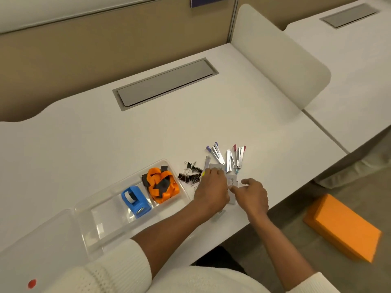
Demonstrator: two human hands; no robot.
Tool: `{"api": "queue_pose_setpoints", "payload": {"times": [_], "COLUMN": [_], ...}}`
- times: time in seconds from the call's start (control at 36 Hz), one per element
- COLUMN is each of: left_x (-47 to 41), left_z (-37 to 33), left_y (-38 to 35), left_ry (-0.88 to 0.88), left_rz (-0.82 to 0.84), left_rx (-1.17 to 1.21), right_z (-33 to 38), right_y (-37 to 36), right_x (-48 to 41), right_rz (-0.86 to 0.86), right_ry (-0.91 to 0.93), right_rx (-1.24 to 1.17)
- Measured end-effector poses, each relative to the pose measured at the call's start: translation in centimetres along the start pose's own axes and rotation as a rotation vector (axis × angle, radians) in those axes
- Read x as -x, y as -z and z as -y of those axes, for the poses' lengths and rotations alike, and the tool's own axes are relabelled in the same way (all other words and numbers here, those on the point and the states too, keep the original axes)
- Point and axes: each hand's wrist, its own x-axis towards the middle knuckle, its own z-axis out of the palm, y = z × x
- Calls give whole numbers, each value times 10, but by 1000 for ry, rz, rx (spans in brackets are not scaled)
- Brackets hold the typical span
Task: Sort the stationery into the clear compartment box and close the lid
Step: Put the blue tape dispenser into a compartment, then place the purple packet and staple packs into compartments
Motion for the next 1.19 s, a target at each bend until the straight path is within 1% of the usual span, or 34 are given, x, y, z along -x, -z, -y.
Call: {"api": "queue_pose_setpoints", "payload": {"times": [0.11, 0.22, 0.39, 0.56, 0.69, 0.81, 1.06, 1.19], "left_x": [-8, -14, -23, -28, -27, -26, -18, 5], "left_z": [-10, -15, -17, -19, -23, -25, -24, -5], "left_y": [-6, -8, -12, -9, -7, -1, 21, 39], "left_ry": [62, 113, 182, 226, 273, 326, 396, 455], "left_rz": [34, 19, -84, -148, -185, -213, -237, -290], "left_rx": [-63, -68, 16, 67, 117, 226, 311, 402], "right_z": [1, -1, -6, -6, -4, -4, 5, 22], "right_y": [-5, -9, -13, -9, -2, 7, 35, 40], "right_x": [-5, -9, -15, -18, -13, -5, 9, 22], "right_rz": [-14, 18, 104, 211, 232, 208, 172, 209], "right_ry": [-8, -33, -58, -60, -38, 29, 189, 247], "right_rx": [-12, -85, -309, -539, -659, -691, -644, -627]}}
